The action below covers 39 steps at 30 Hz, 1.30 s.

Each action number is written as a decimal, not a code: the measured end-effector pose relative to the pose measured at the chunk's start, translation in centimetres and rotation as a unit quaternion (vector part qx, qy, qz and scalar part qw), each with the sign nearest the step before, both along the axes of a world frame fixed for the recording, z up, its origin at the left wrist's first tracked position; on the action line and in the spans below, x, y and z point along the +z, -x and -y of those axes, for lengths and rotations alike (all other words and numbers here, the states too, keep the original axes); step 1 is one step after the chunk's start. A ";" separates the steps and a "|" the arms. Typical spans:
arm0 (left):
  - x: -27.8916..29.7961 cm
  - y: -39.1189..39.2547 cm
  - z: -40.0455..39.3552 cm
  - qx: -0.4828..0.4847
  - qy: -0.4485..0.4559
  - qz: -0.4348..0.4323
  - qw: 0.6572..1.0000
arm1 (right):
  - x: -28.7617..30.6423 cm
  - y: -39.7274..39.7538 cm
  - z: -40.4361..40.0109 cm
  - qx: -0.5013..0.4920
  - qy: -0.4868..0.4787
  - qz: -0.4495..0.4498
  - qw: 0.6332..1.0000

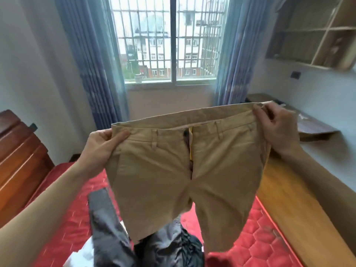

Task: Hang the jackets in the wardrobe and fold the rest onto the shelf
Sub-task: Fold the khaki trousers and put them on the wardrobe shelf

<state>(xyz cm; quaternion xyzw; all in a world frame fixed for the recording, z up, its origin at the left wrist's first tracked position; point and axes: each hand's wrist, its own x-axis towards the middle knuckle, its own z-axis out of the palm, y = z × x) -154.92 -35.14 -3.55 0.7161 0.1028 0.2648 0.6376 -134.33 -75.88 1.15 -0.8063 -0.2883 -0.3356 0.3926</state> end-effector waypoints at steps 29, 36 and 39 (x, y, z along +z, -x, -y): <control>0.5 -5.4 25.4 0.104 -0.039 0.120 0.986 | -3.6 12.5 -4.6 -0.016 -0.213 -0.048 0.976; 1.1 -4.5 24.5 0.100 -0.014 0.116 0.988 | -5.5 15.5 -7.4 0.070 -0.218 -0.037 0.973; 0.4 -3.9 24.6 0.038 0.019 0.145 0.989 | -6.6 15.5 -8.3 0.092 -0.214 -0.041 0.972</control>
